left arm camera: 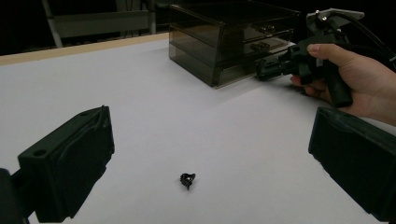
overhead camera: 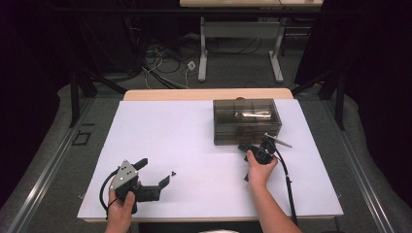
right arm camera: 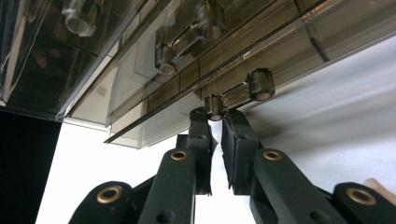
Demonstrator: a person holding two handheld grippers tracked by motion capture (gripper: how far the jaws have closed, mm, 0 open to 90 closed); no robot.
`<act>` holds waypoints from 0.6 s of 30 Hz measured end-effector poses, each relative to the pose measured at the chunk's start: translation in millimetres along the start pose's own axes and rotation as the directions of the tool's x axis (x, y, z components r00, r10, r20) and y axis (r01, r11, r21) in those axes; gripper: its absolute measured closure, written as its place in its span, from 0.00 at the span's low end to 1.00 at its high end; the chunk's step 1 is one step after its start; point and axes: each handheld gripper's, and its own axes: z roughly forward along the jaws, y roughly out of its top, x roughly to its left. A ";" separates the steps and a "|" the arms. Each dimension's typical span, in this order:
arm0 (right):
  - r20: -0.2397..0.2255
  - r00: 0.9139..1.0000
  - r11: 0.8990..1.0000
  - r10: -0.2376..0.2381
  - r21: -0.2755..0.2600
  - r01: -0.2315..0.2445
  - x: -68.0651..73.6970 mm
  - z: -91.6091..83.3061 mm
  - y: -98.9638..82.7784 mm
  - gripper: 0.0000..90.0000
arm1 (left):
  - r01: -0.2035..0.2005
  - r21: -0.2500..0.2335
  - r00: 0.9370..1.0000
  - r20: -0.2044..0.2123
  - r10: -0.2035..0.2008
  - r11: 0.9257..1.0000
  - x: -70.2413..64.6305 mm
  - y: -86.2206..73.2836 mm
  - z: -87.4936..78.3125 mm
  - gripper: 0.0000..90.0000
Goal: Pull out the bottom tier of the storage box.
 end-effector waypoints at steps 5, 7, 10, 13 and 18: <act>0.000 1.000 1.000 -0.024 -0.010 0.024 -1.5 -1.5 -2.8 0.92 | -0.001 0.000 1.000 0.000 0.001 1.000 -0.1 0.0 -0.1 0.00; 0.000 1.000 0.999 -0.028 -0.015 0.028 -1.5 -1.6 -3.4 0.92 | -0.002 0.000 1.000 0.001 0.002 1.000 -0.1 0.1 -0.1 0.00; -0.001 1.000 1.000 -0.025 -0.004 0.025 -1.3 -3.5 -4.3 0.92 | -0.001 -0.001 1.000 0.001 0.001 1.000 -0.1 0.1 -0.1 0.00; -0.002 1.000 1.000 -0.028 0.003 0.028 -2.4 -5.3 -5.6 0.92 | -0.001 -0.001 1.000 0.000 0.001 1.000 -0.1 0.0 -0.1 0.00; -0.009 1.000 1.000 -0.025 -0.008 0.025 -2.7 -6.2 -7.1 0.92 | 0.001 -0.002 1.000 0.002 -0.001 1.000 -0.6 0.0 0.1 0.00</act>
